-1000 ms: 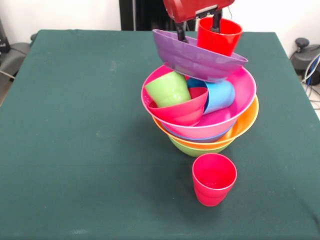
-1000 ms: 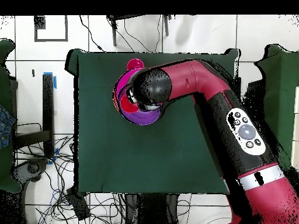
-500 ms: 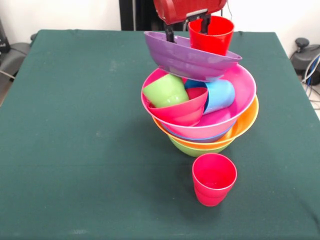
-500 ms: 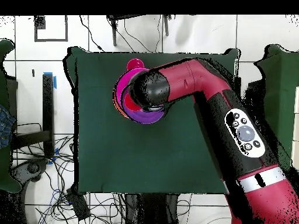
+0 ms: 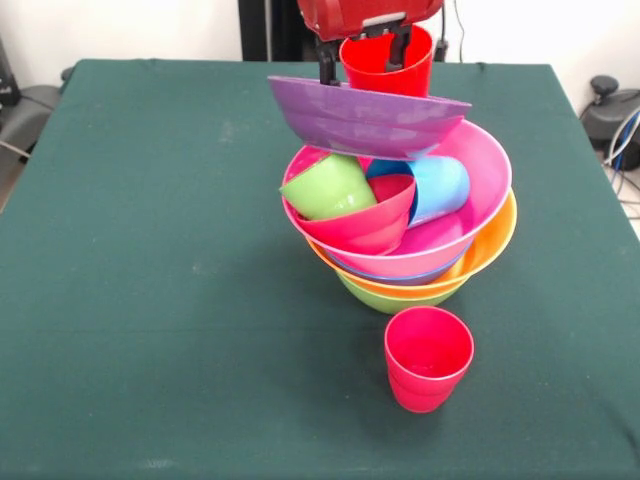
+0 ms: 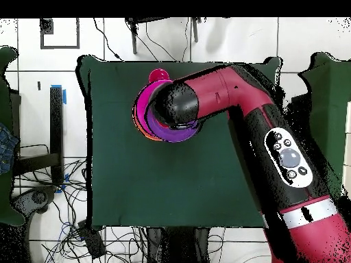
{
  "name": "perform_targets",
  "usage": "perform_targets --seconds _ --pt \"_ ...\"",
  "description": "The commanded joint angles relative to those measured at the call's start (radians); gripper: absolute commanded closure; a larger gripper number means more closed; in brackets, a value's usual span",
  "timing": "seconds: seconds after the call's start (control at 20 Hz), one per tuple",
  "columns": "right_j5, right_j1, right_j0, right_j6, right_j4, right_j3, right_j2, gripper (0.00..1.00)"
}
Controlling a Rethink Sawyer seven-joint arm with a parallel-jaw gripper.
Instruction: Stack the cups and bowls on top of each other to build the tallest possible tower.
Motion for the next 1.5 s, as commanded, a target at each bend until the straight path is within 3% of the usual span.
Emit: perform_targets --seconds 0.05,0.95,1.25,1.5 --pt "0.054 0.012 0.039 -0.347 -0.05 -0.025 0.013 0.0" --pt "0.084 0.026 0.046 -0.319 0.0 -0.033 0.028 0.0" --pt "0.131 0.025 0.042 -0.352 0.016 -0.064 0.034 0.0" --pt "0.2 0.037 0.049 -0.394 0.02 -0.145 0.041 0.0"
